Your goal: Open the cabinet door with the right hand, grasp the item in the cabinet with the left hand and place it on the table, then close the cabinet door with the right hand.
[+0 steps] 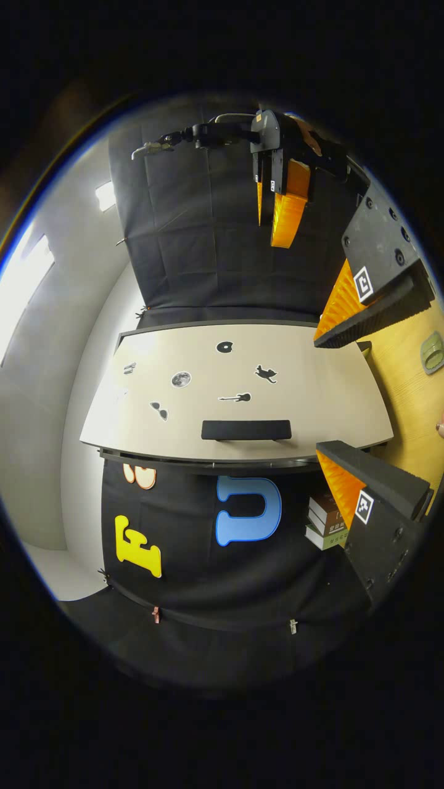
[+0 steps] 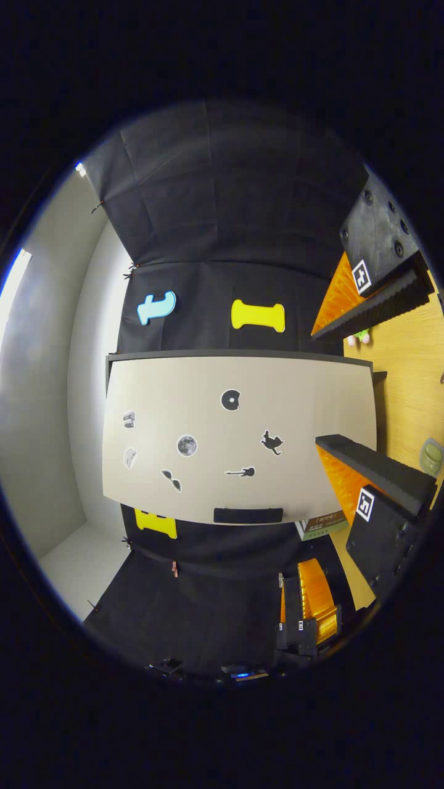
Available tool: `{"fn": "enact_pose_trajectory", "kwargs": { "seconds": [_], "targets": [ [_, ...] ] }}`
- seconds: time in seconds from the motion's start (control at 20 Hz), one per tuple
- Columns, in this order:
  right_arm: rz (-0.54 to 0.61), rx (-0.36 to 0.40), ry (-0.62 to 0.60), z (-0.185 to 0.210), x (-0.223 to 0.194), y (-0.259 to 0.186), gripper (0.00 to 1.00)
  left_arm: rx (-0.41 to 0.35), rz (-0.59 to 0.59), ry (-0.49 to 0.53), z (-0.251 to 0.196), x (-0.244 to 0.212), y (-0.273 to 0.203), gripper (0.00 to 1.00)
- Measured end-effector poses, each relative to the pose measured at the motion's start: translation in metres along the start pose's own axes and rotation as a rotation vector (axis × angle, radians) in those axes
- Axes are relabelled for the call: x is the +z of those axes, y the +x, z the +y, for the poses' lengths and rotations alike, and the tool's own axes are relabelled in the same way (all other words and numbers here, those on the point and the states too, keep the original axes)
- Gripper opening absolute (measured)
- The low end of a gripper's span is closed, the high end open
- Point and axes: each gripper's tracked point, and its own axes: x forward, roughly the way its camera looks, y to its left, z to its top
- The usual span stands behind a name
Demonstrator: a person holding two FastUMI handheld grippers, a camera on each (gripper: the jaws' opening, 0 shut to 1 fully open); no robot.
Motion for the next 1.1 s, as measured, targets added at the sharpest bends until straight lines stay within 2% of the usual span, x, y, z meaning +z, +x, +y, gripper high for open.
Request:
{"fn": "enact_pose_trajectory", "kwargs": {
  "seconds": [0.2,0.45,1.1],
  "targets": [
    [0.009,0.009,-0.017,0.006,-0.003,0.002,0.97,0.007,-0.002,0.002,0.006,0.001,0.000,0.92],
    [0.011,0.014,-0.019,0.011,-0.002,0.006,0.97,0.012,-0.005,-0.009,0.011,-0.001,0.002,0.94],
    [0.030,-0.017,-0.020,0.000,-0.010,0.011,0.97,-0.010,-0.025,-0.027,0.007,0.003,0.014,0.94]
  ]
}}
